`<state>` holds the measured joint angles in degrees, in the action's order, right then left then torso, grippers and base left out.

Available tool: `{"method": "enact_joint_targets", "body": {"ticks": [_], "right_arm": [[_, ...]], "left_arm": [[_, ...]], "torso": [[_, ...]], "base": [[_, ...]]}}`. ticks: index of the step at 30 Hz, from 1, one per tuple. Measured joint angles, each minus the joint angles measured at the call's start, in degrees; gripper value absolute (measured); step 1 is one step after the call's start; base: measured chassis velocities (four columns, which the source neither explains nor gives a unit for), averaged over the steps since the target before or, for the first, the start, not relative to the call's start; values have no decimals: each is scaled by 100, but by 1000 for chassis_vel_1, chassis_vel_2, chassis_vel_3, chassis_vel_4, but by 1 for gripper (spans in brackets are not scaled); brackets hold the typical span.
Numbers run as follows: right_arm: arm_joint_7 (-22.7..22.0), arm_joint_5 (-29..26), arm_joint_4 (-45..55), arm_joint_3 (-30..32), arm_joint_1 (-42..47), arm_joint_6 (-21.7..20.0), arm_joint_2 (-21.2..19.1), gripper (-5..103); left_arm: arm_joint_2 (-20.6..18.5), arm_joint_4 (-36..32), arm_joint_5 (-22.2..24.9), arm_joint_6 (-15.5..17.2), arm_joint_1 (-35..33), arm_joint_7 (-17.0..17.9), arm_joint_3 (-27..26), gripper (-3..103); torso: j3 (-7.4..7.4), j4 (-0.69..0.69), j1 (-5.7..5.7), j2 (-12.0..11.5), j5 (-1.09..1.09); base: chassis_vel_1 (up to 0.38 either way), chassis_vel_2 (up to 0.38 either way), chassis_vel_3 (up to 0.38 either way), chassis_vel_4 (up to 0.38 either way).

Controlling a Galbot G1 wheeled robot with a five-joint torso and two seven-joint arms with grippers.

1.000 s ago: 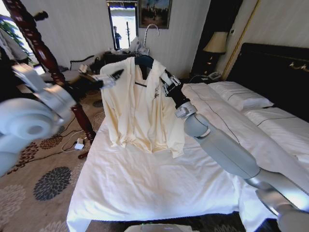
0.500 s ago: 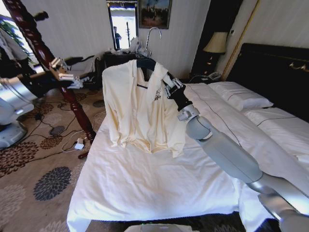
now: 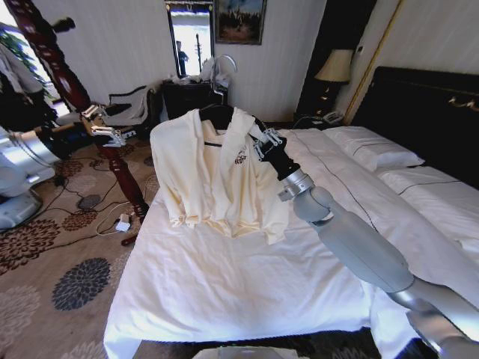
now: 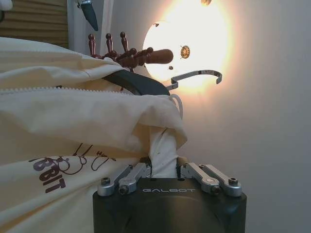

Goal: Pick up the clothes from the bed and hang them on the clothes hanger.

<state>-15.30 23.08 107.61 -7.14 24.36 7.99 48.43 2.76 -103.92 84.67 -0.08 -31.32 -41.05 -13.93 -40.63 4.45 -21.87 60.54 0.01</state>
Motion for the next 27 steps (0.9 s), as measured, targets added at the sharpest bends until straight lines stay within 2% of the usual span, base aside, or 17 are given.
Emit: {"method": "enact_joint_targets", "body": {"ticks": [8, 18, 24, 27], "right_arm": [[1, -92, 92, -84, -5, 77, 5, 21], [32, -97, 198, -244, -20, 167, 45, 21], [54, -40, 216, -345, -118, 183, 110, 21], [60, -16, 189, -446, -257, 183, 183, 21]], "left_arm": [[64, 153, 6, 254, -56, -265, 14, 100], [467, 280, -104, 597, 299, -251, 286, 100], [475, 243, -132, 674, 328, -335, 324, 100], [322, 249, -260, 708, 217, -592, 306, 100]], "torso": [[0, -1, 0, 0, -2], [0, 0, 0, 0, -1], [0, 1, -1, 0, -1], [0, -2, 0, 0, -2]], "base": [[0, 0, 0, 0], [0, 0, 0, 0], [0, 0, 0, 0], [0, 0, 0, 0]]}}
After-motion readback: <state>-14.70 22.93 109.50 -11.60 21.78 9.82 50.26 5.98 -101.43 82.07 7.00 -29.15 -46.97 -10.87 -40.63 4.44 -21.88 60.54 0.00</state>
